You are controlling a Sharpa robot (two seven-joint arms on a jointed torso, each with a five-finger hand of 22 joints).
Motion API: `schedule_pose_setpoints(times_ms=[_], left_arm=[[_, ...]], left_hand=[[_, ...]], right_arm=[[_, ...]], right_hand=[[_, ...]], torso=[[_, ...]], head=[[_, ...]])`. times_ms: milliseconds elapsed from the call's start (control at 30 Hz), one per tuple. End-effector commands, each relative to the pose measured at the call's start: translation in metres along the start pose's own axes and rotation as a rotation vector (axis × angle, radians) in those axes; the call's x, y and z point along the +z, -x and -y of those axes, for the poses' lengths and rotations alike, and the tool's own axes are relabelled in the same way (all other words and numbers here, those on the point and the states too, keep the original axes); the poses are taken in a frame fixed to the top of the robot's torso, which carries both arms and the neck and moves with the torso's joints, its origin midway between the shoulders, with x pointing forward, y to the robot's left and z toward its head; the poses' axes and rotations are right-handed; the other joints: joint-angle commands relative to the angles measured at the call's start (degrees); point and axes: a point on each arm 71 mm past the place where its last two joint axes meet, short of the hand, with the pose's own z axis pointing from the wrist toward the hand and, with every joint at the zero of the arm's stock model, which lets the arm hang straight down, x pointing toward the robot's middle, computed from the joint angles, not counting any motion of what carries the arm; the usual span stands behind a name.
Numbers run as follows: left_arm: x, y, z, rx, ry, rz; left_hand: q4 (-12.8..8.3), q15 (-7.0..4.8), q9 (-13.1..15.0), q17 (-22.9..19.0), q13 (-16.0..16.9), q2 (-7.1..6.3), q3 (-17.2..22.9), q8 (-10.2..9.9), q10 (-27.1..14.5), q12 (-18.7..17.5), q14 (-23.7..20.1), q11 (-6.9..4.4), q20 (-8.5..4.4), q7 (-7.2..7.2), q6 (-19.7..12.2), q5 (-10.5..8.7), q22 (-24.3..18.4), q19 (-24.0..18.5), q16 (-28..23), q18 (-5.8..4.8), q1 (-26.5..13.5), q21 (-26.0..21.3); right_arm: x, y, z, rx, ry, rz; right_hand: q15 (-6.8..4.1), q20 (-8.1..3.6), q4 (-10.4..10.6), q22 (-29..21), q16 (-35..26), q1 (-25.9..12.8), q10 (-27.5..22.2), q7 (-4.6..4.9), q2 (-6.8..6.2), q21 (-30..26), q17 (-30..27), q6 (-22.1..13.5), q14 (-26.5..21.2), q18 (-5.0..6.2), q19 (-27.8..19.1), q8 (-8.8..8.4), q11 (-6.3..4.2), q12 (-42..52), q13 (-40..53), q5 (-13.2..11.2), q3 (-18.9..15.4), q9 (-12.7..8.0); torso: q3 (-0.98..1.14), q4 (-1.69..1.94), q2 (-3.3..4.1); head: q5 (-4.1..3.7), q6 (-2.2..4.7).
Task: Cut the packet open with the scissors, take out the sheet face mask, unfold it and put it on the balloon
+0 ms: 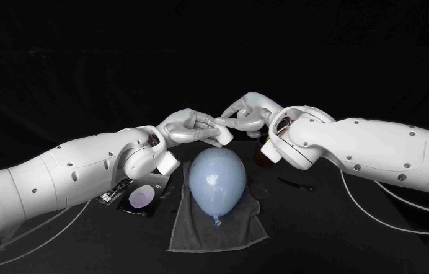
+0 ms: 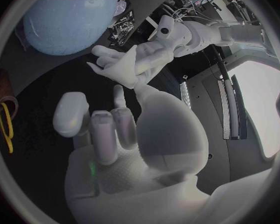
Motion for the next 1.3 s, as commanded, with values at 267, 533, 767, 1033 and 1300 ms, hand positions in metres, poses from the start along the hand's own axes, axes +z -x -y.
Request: schedule_pose_setpoints(times_ms=[267, 533, 767, 1033, 1300], left_arm=[[0.002, -0.003, 0.001, 0.019, -0.004, -0.002], [0.003, -0.003, 0.001, 0.020, -0.004, 0.000], [0.003, -0.003, 0.001, 0.019, -0.003, 0.002], [0.003, -0.002, 0.001, 0.020, -0.002, 0.005], [0.003, -0.002, 0.001, 0.018, 0.001, 0.005]], left_hand=[[-0.2, -0.02, 0.0, 0.1, 0.1, -0.09, 0.3, 0.3, -0.1, 0.0, 0.4, -0.25, -0.31, 0.03, 0.3, 0.17, 0.1, 0.3, 0.1, 0.87, -0.1, 0.4], [-0.2, -0.03, 0.0, 0.1, 0.1, -0.09, 0.3, 0.3, -0.1, 0.0, 0.4, -0.26, -0.33, 0.05, 0.3, 0.17, 0.1, 0.3, 0.2, 0.87, 0.0, 0.4], [-0.2, -0.05, 0.0, 0.1, 0.0, -0.06, 0.4, 0.3, -0.1, 0.0, 0.5, -0.28, -0.34, 0.08, 0.3, 0.17, 0.1, 0.4, 0.2, 0.85, 0.0, 0.4], [-0.2, -0.05, 0.0, 0.1, 0.0, -0.06, 0.4, 0.3, -0.1, 0.0, 0.5, -0.28, -0.34, 0.08, 0.3, 0.17, 0.1, 0.4, 0.2, 0.85, 0.0, 0.4], [-0.2, -0.06, 0.0, 0.1, 0.0, -0.04, 0.5, 0.3, -0.1, 0.0, 0.5, -0.28, -0.35, 0.10, 0.3, 0.17, 0.1, 0.4, 0.2, 0.85, 0.0, 0.4]], right_arm=[[0.001, 0.000, -0.002, -0.003, 0.010, 0.021], [0.003, -0.005, -0.002, -0.001, 0.004, -0.023], [0.002, -0.008, -0.003, -0.004, 0.005, -0.049], [0.002, -0.007, -0.003, 0.008, 0.019, -0.035], [0.002, -0.004, -0.004, 0.034, 0.041, 0.011]], right_hand=[[-0.10, 0.25, -0.1, 0.2, 0.4, 0.6, 2.6, 0.16, 0.16, -0.2, 11.7, 0.3, 5.3, -0.06, 0.0, -0.12, 0.23, -0.1, 10.2, -0.2, -0.4, 0.0], [-0.29, 0.16, -1.3, 0.6, 0.5, 3.7, 2.7, -0.16, 1.41, 0.1, 12.1, 1.3, 5.3, -0.10, 0.1, 0.17, -0.04, 0.1, 10.4, -0.1, -0.1, 0.0], [-0.46, 0.05, -1.7, 0.8, 0.6, 4.7, 2.8, -0.45, 1.91, 0.3, 12.2, 2.0, 5.4, -0.13, 0.2, 0.47, -0.28, 0.3, 10.5, -0.1, 0.1, 0.0], [-1.17, -0.48, -3.0, 1.5, 0.8, 7.5, 3.1, -1.49, 4.47, 1.2, 12.8, 3.7, 5.5, -0.30, 0.7, 1.41, -1.17, 0.8, 10.9, -0.2, 2.0, 0.3], [-2.12, -1.45, -6.7, 2.8, 1.1, 11.2, 4.2, -2.52, 6.53, 3.0, 13.8, 5.3, 5.7, -0.69, 1.6, 3.46, -2.17, 3.0, 12.3, -0.3, 6.8, 1.5]], torso=[[0.02, -0.01, -0.03], [-0.02, 0.02, 0.01], [-0.06, 0.00, 0.00], [0.01, -0.02, 0.00], [0.03, -0.01, 0.01]], head=[[-0.03, -0.07], [-0.17, -0.21], [-0.13, -0.31], [-0.06, -0.35], [-0.15, -0.47]])
